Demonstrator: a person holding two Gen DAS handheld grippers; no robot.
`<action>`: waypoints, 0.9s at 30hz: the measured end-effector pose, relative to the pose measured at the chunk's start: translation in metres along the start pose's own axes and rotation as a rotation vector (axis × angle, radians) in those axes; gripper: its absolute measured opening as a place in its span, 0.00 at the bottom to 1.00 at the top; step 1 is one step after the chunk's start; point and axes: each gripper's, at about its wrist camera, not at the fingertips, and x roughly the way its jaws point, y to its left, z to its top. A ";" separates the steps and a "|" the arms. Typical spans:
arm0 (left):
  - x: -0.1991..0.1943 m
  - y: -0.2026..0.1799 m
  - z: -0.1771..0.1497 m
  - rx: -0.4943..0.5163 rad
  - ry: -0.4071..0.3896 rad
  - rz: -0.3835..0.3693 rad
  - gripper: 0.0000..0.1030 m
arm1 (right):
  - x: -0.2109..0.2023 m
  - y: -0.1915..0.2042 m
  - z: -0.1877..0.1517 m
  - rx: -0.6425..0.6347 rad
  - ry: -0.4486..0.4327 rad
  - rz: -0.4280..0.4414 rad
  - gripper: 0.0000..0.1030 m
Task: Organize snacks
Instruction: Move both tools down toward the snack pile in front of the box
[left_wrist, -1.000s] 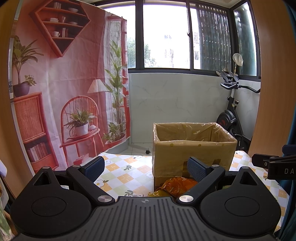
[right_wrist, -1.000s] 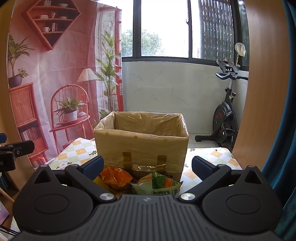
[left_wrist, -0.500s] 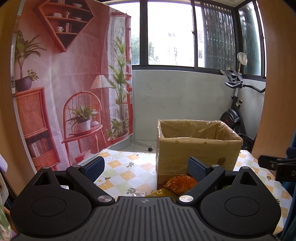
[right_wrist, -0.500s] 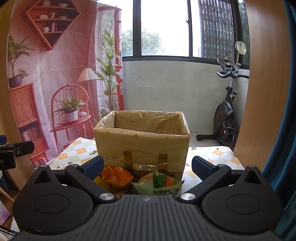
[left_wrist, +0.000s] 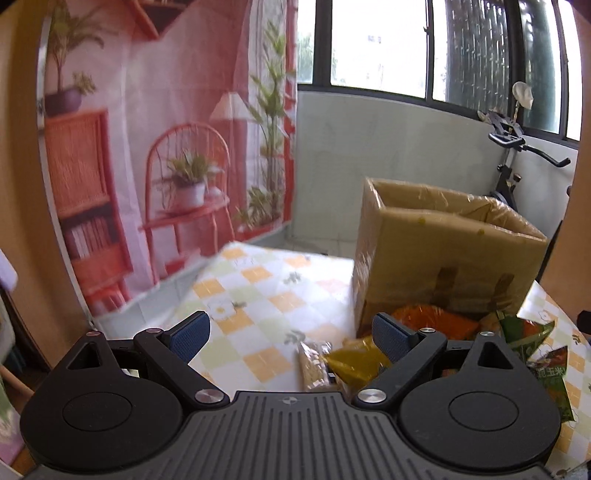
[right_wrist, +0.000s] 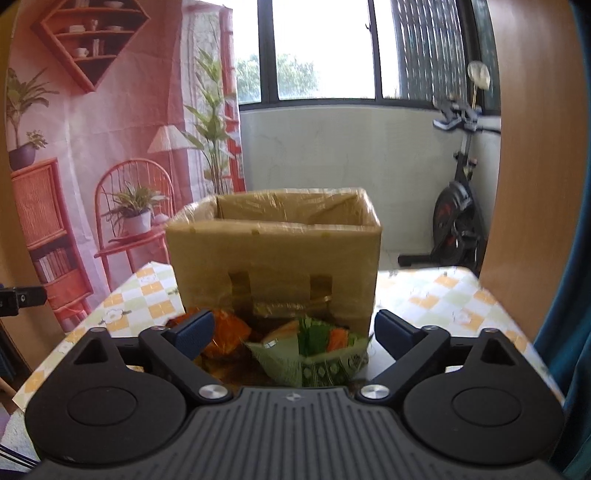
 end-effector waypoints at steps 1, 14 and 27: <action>0.003 -0.001 -0.003 0.004 0.011 -0.013 0.93 | 0.005 -0.003 -0.003 0.005 0.010 -0.003 0.88; 0.029 -0.021 -0.038 0.060 0.094 -0.107 0.93 | 0.037 -0.015 -0.049 -0.024 0.104 -0.041 0.82; 0.040 -0.027 -0.048 0.033 0.160 -0.165 0.90 | 0.054 -0.036 -0.065 0.019 0.152 -0.074 0.79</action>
